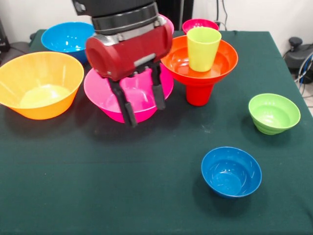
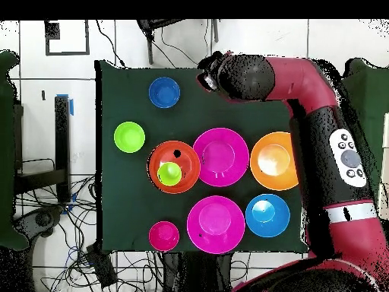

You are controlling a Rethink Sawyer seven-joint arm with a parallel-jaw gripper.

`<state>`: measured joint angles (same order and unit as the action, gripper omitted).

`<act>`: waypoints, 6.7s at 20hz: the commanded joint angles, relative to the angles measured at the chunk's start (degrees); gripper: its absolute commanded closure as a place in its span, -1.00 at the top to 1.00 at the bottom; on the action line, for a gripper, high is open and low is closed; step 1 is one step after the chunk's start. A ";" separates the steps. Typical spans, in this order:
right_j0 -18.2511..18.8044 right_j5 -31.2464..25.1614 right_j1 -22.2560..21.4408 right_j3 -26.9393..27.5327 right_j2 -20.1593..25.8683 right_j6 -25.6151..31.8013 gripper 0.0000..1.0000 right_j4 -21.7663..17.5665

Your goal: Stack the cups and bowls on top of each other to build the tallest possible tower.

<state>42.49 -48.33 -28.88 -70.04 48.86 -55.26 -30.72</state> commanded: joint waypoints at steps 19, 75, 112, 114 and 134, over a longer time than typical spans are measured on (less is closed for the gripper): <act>-8.39 5.15 -1.08 -5.72 -7.08 -11.57 1.00 1.20; -26.39 2.59 9.76 -1.22 -23.31 -17.45 1.00 1.48; -28.09 2.36 6.37 -4.73 -24.14 -18.39 1.00 7.54; -28.28 1.44 7.18 -4.05 -24.50 -17.76 1.00 7.11; -26.44 0.01 11.58 -3.63 -21.60 -13.99 1.00 8.76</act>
<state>14.84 -45.11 -20.29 -71.01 25.13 -72.35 -21.73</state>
